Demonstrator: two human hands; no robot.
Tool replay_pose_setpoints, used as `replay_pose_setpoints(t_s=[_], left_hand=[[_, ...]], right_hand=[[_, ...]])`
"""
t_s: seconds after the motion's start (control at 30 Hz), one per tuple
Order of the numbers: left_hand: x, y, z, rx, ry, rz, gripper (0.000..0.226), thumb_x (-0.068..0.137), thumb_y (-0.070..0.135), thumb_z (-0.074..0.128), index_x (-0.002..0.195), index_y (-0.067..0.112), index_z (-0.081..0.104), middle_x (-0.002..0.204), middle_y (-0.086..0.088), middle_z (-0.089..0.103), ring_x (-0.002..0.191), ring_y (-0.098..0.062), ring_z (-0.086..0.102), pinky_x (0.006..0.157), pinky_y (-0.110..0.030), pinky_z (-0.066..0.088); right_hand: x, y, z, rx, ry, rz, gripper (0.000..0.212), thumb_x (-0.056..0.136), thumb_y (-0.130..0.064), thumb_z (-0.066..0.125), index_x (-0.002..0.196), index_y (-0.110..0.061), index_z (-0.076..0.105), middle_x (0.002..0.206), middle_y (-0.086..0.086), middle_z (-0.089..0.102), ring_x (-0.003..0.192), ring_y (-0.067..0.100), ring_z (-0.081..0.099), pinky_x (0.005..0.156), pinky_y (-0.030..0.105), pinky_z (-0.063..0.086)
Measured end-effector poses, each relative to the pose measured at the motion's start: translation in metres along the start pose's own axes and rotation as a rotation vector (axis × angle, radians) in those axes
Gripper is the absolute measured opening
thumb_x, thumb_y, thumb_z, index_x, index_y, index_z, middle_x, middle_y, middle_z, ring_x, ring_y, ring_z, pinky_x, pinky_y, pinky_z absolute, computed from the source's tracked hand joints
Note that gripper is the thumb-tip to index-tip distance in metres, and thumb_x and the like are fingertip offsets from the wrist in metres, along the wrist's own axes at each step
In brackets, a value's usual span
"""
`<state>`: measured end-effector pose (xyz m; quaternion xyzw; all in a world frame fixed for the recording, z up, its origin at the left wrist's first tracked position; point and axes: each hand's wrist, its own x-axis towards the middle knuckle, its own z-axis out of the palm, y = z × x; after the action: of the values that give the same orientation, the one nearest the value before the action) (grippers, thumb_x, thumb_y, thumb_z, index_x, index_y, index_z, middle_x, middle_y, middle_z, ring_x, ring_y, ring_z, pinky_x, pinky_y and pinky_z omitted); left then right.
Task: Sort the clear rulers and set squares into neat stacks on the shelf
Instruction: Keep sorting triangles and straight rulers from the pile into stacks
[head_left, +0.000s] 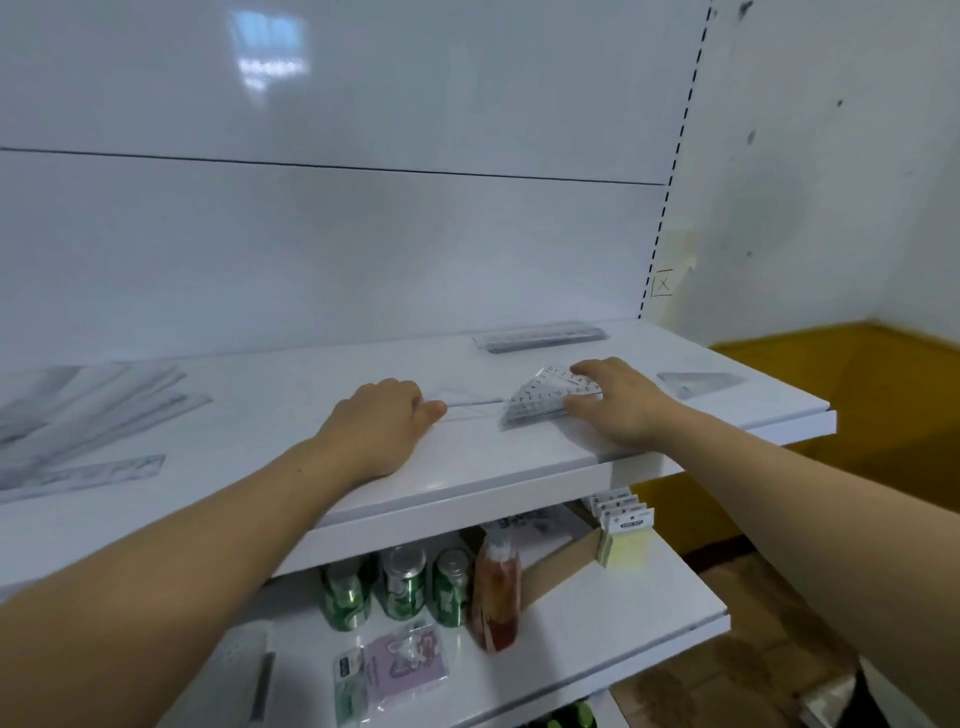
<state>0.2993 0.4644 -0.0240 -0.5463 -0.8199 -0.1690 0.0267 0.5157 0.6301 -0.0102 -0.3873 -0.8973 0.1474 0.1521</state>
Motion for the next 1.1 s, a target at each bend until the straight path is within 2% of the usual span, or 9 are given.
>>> replay_pose_setpoints(t_s=[0.33,0.47,0.6,0.7,0.87,0.9,0.97,1.03,1.1], left_hand=[[0.002,0.021,0.006,-0.019,0.021,-0.116,0.040,0.096,0.053,0.032,0.072,0.024,0.045,0.079,0.001,0.052,0.080,-0.022,0.053,0.072,-0.037,0.044],[0.000,0.033,0.007,-0.062,0.039,-0.127,0.040,0.096,0.051,0.034,0.079,0.020,0.051,0.082,0.000,0.054,0.079,-0.020,0.053,0.070,-0.036,0.042],[0.006,0.057,0.009,-0.085,0.059,-0.099,0.039,0.096,0.050,0.035,0.075,0.021,0.048,0.081,0.001,0.051,0.077,-0.020,0.052,0.066,-0.034,0.039],[0.016,0.079,0.014,-0.076,0.063,-0.067,0.038,0.096,0.051,0.034,0.072,0.024,0.044,0.080,0.003,0.050,0.076,-0.019,0.051,0.064,-0.033,0.036],[0.027,0.107,0.027,-0.044,0.059,-0.073,0.047,0.097,0.052,0.034,0.108,0.014,0.059,0.107,-0.003,0.058,0.096,-0.024,0.055,0.081,-0.038,0.046],[0.028,0.109,0.029,-0.032,0.050,-0.079,0.048,0.097,0.052,0.033,0.110,0.014,0.059,0.108,-0.004,0.058,0.097,-0.024,0.055,0.083,-0.039,0.047],[0.028,0.112,0.033,0.001,0.032,-0.092,0.047,0.097,0.052,0.033,0.106,0.014,0.059,0.106,-0.004,0.059,0.094,-0.024,0.055,0.082,-0.040,0.047],[0.029,0.113,0.035,0.060,0.034,-0.098,0.044,0.097,0.052,0.033,0.096,0.014,0.056,0.101,-0.005,0.059,0.091,-0.025,0.055,0.078,-0.039,0.047],[0.029,0.113,0.036,0.106,0.046,-0.106,0.041,0.097,0.052,0.033,0.087,0.016,0.049,0.099,-0.007,0.057,0.091,-0.026,0.054,0.075,-0.038,0.045]], right_hand=[[0.017,0.022,0.004,-0.092,-0.180,-0.086,0.063,0.096,-0.054,0.032,0.150,-0.025,0.021,0.154,0.007,0.023,0.140,0.025,0.023,0.113,0.038,0.019],[0.007,0.031,-0.001,-0.044,-0.114,-0.046,0.077,0.092,-0.059,0.038,0.152,-0.019,0.010,0.157,0.005,0.015,0.143,0.025,0.017,0.114,0.039,0.018],[-0.013,0.056,-0.007,-0.163,-0.060,-0.021,0.076,0.092,-0.060,0.035,0.149,-0.013,0.019,0.154,0.007,0.023,0.139,0.026,0.025,0.111,0.041,0.026],[-0.022,0.070,-0.007,-0.230,-0.102,-0.033,0.082,0.081,-0.072,0.016,0.132,-0.013,0.041,0.138,0.009,0.042,0.129,0.027,0.038,0.102,0.041,0.036],[-0.030,0.080,0.008,-0.257,-0.001,-0.076,0.069,0.093,-0.059,0.015,0.141,-0.014,0.036,0.150,0.010,0.034,0.138,0.025,0.029,0.113,0.041,0.027],[-0.030,0.080,0.010,-0.263,0.036,-0.088,0.069,0.092,-0.059,0.013,0.137,-0.014,0.041,0.147,0.009,0.040,0.136,0.025,0.033,0.111,0.040,0.029],[-0.030,0.081,0.013,-0.258,0.105,-0.105,0.064,0.089,-0.057,0.011,0.116,-0.015,0.051,0.124,0.006,0.054,0.121,0.024,0.046,0.100,0.038,0.037],[-0.030,0.081,0.014,-0.246,0.142,-0.105,0.058,0.085,-0.055,0.008,0.099,-0.016,0.048,0.102,0.003,0.054,0.106,0.023,0.051,0.090,0.037,0.039],[-0.030,0.082,0.016,-0.244,0.174,-0.115,0.052,0.084,-0.054,0.008,0.091,-0.017,0.044,0.092,0.002,0.048,0.100,0.023,0.051,0.087,0.036,0.040]])
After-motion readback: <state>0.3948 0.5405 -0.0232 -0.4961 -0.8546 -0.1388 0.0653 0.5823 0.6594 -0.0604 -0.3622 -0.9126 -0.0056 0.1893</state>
